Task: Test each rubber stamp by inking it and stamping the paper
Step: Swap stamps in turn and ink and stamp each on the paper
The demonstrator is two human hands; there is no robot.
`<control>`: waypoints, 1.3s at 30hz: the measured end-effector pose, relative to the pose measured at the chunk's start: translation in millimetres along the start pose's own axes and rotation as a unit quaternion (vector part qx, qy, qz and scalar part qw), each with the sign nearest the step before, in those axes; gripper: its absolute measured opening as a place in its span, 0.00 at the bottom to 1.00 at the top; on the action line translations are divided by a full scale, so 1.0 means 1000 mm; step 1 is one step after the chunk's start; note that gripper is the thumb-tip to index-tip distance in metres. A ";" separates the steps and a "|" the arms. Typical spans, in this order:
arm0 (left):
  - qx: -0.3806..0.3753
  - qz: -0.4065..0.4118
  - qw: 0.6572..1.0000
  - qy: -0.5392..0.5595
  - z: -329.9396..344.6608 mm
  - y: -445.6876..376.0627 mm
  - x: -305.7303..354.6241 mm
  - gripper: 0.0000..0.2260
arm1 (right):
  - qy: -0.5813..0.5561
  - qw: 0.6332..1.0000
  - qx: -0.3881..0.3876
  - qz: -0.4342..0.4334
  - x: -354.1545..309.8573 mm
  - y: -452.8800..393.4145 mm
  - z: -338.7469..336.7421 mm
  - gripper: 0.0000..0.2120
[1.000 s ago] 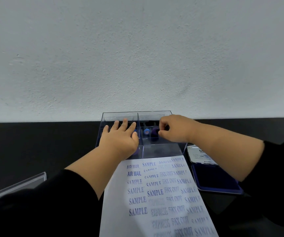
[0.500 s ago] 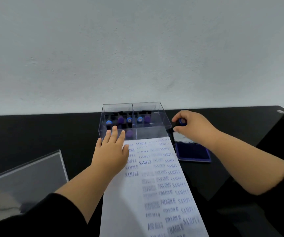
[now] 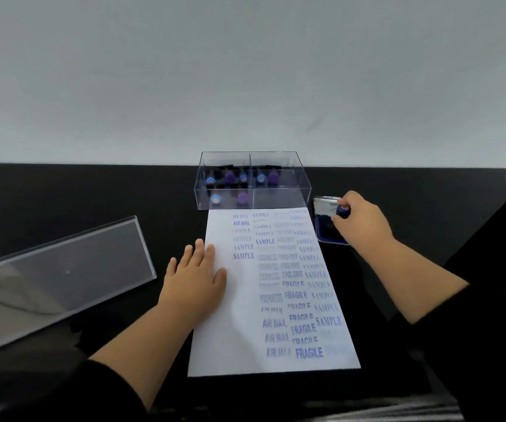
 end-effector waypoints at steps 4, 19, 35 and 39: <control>-0.001 0.002 1.000 -0.002 0.003 0.008 -0.002 0.26 | 0.018 1.000 -0.002 -0.002 -0.003 0.004 0.000 0.07; 0.018 0.002 1.000 0.006 0.014 0.034 -0.001 0.25 | 0.014 0.998 0.027 0.046 0.002 0.094 -0.009 0.12; 0.031 0.005 0.999 0.014 0.016 0.035 -0.003 0.25 | -0.046 0.986 0.130 0.098 0.004 0.108 0.009 0.13; 0.026 0.011 1.000 0.007 0.016 0.032 -0.003 0.25 | -0.050 0.985 0.136 0.095 0.004 0.110 0.012 0.13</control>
Point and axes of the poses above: each hand's wrist, its own y-axis away from the middle knuckle, its own z-axis out of the palm, x = y × z, the point moved 4 cm from there along -y, towards the middle knuckle, and after that the axes turned 8 degrees about -z, right-handed, at the moved point
